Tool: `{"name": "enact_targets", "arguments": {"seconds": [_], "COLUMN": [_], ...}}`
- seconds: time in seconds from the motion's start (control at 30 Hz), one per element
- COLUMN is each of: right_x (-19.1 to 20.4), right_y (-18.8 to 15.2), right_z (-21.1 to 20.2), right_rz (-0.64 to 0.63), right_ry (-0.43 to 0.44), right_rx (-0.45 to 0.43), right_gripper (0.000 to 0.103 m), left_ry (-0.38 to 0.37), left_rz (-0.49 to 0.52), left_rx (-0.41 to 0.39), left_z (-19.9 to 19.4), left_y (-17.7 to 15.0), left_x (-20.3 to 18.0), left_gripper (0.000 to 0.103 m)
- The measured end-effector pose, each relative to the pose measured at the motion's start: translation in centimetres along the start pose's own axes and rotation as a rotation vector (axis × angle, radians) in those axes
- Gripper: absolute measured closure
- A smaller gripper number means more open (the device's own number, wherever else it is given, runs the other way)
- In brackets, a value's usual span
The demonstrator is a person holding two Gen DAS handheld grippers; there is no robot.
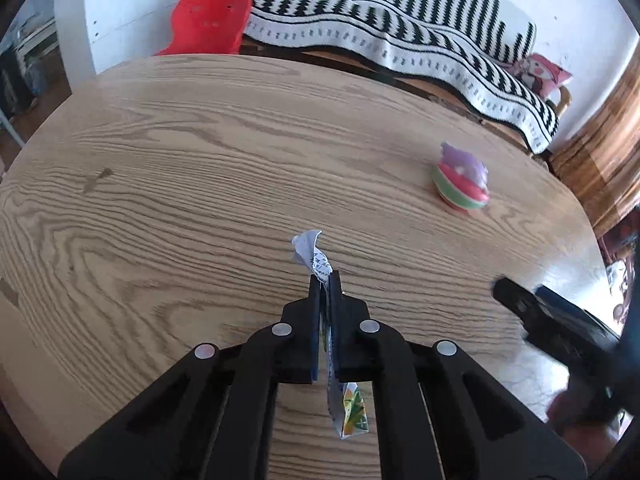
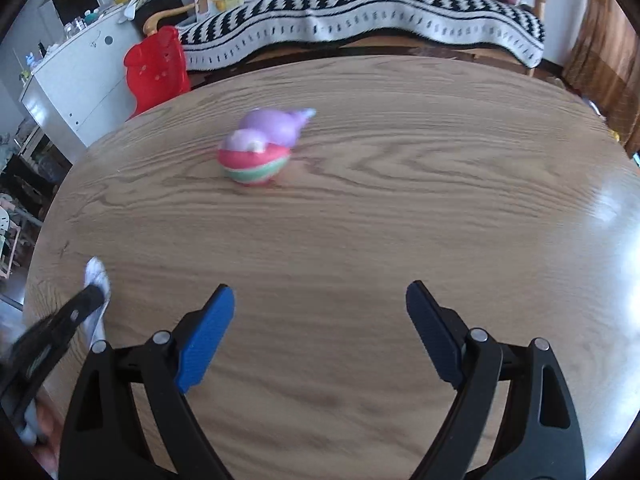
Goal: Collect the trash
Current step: 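Grasp the white-green wrapper with the left tool while the right tool grasps the pink-purple toy, then carry wrapper and toy to the black bin and open both tools over it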
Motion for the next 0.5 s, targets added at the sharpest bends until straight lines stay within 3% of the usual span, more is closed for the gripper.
{"name": "enact_targets", "arguments": {"seconds": [0.23,0.33,0.4,0.43,0.5], "right_x": [4.2,4.5,4.7,4.8,5.0], "right_y": [7.9,9.5,9.6,9.4,8.5], "right_z": [4.6,6.3,6.6,6.4,5.3], "right_rz": [0.019,0.046,0.041,0.031,0.003], "right_ry": [-0.024,-0.04,-0.072,-0.081,-0.044], "right_rx": [0.026,0.047,0.048,0.042,0.047], "right_gripper": [0.017,0.017,0.032,0.046,0.05], "left_ry": [-0.035,-0.053,-0.059,-0.061,-0.074], "left_rz": [-0.035,-0.024,-0.009,0.002,0.016], "left_rx": [0.02,0.017,0.012,0.006,0.009], "left_z": [0.3,0.2,0.1,-0.1,-0.2], "left_y": [0.8,1.2,1.5,1.6,1.4], "left_x": [1.7,1.1,0.6,0.2,-0.5], "left_gripper": [0.1,0.1,0.1,0.1,0.1]}}
Point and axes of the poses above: each gripper's, at about its wrist camera, not at the fingertips, and z roughly the way its jaws point, x to its left, y to its top, the point moved 3 cm from there along z, roughly the way its jaws point, and after that the axes turned 1 degree about -z, right-handed, at the moved point
